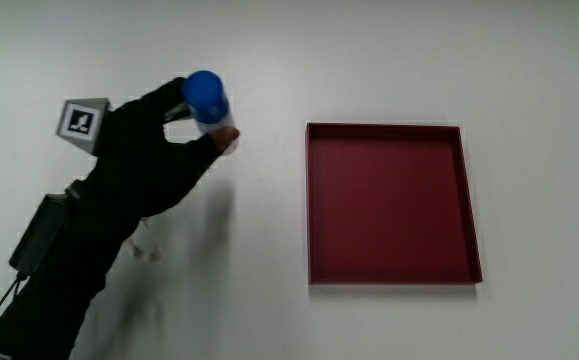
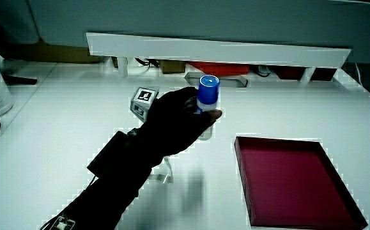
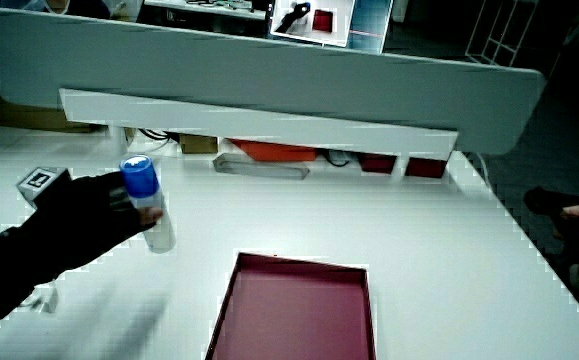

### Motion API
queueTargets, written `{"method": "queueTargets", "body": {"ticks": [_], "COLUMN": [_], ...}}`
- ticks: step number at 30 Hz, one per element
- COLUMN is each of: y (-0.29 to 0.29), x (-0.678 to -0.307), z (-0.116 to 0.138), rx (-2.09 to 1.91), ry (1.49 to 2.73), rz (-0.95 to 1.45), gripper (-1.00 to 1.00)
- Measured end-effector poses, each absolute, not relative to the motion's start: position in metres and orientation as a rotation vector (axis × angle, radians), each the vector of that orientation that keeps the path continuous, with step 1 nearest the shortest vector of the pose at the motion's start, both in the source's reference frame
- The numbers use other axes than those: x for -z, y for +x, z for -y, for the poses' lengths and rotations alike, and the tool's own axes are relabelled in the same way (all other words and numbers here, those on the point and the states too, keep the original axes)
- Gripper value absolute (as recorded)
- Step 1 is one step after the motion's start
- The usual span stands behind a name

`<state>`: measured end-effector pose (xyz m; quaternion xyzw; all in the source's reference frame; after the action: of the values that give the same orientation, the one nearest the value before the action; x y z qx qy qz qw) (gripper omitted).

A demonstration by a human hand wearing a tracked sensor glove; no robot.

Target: Place glue on desk

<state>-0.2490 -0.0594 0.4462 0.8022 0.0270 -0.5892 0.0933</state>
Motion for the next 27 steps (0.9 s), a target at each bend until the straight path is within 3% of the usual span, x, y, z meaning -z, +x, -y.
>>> {"method": "queueTargets", "body": {"ticks": [4,16,25,27], "y": [-0.265,-0.291,-0.293,-0.292], "x": [-0.462,-0.510,-0.516,-0.516], "z": [0.057,0.051,0.050,0.051], "rx": [1.709,1.679,1.720,1.716], "ry": [2.443,2.444,2.418,2.417], "rz": [-0.023,0.125,0.152,0.146], "gripper": [0.00,0.00,0.00,-0.12]}}
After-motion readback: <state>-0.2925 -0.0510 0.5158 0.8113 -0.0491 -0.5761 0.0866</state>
